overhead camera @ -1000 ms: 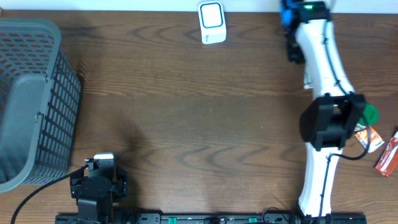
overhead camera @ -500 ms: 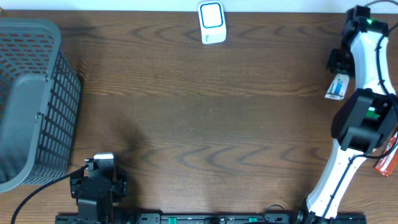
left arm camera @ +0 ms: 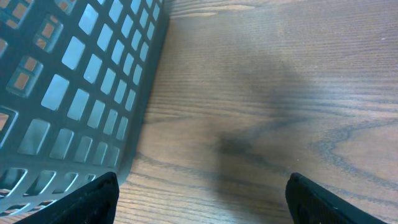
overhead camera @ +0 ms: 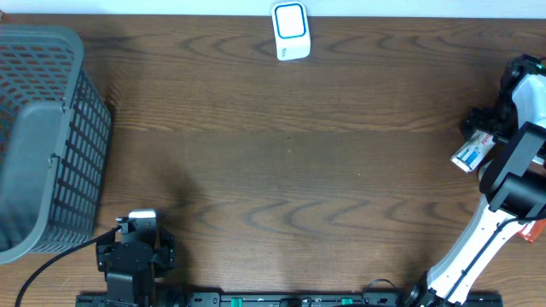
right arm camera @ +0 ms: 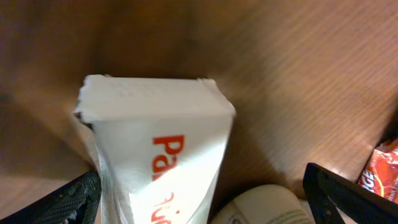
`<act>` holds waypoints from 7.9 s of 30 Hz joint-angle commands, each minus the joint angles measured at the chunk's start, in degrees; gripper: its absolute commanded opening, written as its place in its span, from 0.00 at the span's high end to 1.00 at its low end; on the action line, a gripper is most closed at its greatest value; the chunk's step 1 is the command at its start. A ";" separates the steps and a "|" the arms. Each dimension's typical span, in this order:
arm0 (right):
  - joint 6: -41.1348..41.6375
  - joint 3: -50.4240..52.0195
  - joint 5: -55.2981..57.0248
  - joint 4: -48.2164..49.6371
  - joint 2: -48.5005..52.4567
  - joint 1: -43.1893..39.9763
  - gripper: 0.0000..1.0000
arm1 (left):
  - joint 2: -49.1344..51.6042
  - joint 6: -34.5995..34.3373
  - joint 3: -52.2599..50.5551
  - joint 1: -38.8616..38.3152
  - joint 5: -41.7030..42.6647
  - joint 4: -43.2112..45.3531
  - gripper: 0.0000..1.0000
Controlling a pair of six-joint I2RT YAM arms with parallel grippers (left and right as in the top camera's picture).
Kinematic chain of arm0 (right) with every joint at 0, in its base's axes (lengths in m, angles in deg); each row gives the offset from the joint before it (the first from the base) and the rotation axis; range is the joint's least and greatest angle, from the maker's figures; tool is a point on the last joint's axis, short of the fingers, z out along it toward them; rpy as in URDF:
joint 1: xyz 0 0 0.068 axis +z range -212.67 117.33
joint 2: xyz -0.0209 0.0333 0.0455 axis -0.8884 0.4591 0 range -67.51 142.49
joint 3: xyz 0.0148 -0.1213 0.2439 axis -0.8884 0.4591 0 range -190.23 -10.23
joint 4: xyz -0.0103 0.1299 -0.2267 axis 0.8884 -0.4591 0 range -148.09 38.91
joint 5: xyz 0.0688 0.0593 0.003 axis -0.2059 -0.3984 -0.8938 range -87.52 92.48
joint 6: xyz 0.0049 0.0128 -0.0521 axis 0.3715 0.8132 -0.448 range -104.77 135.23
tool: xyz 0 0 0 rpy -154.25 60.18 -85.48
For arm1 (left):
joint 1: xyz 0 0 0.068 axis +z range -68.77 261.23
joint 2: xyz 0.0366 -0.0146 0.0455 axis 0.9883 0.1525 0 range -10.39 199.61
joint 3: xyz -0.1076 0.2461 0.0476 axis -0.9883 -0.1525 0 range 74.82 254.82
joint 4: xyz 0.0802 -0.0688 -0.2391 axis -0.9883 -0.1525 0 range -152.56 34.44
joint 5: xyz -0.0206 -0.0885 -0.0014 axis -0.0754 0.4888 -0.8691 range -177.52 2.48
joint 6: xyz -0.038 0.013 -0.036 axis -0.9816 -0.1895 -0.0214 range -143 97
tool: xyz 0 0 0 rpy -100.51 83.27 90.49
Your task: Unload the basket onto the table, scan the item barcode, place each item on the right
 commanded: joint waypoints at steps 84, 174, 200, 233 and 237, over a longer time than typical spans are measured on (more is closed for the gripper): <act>1.90 27.45 -15.54 15.34 -107.89 19.41 0.01 | -0.09 -0.52 0.46 0.17 -0.15 -0.09 0.14; -0.94 108.87 -6.99 63.63 -133.87 32.13 0.01 | -0.09 -0.52 0.46 0.17 -0.15 -0.09 0.14; -0.94 108.87 -6.99 63.60 -133.87 32.13 0.01 | -0.11 -0.61 0.35 0.55 11.41 19.91 0.14; -0.94 108.87 -6.99 63.63 -133.87 32.13 0.01 | -6.60 -9.77 -27.61 7.78 18.67 56.78 0.14; -0.94 108.87 -6.99 63.63 -133.87 32.13 0.01 | -6.62 -12.09 -27.61 9.70 18.27 54.55 0.14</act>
